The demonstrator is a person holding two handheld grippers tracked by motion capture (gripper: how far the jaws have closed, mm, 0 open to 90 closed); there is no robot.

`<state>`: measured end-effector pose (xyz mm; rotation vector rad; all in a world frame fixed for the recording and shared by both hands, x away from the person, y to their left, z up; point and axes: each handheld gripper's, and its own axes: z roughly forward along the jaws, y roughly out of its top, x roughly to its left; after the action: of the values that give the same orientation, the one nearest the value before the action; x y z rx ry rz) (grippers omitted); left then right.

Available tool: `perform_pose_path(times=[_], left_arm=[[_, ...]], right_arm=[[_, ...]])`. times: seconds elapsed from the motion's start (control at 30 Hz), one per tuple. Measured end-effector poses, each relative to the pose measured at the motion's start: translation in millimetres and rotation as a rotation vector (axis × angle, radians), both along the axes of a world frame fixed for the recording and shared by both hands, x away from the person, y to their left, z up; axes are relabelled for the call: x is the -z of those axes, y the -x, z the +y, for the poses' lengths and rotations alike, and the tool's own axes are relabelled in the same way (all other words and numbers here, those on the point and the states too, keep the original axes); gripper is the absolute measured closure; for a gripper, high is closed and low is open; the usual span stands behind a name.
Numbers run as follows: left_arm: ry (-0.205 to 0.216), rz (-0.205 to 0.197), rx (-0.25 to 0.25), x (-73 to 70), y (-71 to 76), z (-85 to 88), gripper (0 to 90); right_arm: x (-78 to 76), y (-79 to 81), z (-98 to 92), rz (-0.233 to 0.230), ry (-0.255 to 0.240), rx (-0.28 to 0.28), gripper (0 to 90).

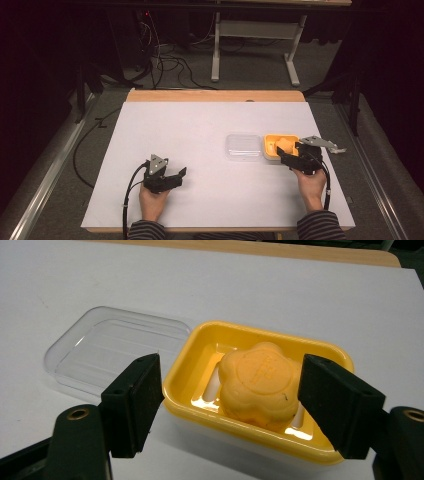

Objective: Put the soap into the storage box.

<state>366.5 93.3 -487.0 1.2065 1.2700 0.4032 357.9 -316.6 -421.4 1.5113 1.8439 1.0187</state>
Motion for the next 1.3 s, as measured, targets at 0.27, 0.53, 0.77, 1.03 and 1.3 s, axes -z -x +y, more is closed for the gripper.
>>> perform_pose_path(times=[0.27, 0.53, 0.77, 1.03, 1.3], left_arm=[[0.003, -0.006, 0.008, -0.2, 1.0, -0.5, 22.9], [0.005, 0.001, 0.005, -0.2, 0.3, 0.4, 22.5], [0.008, -0.002, 0.008, -0.4, 0.7, 0.1, 22.7], [0.005, -0.008, 0.006, -0.4, 1.1, 0.0, 22.6], [0.004, -0.01, 0.003, -0.5, 1.5, -0.4, 22.6]], right_arm=[[1.0, 13.6, 2.4, -0.007, -0.009, -0.015, 26.2], [7.8, 19.1, 11.7, -0.002, 0.002, -0.048, 25.8], [12.3, 25.8, 16.6, -0.005, -0.001, -0.058, 25.1], [16.1, 36.1, 13.1, -0.008, -0.003, -0.065, 25.2], [16.6, 42.4, 15.2, -0.02, -0.019, -0.073, 25.1]])
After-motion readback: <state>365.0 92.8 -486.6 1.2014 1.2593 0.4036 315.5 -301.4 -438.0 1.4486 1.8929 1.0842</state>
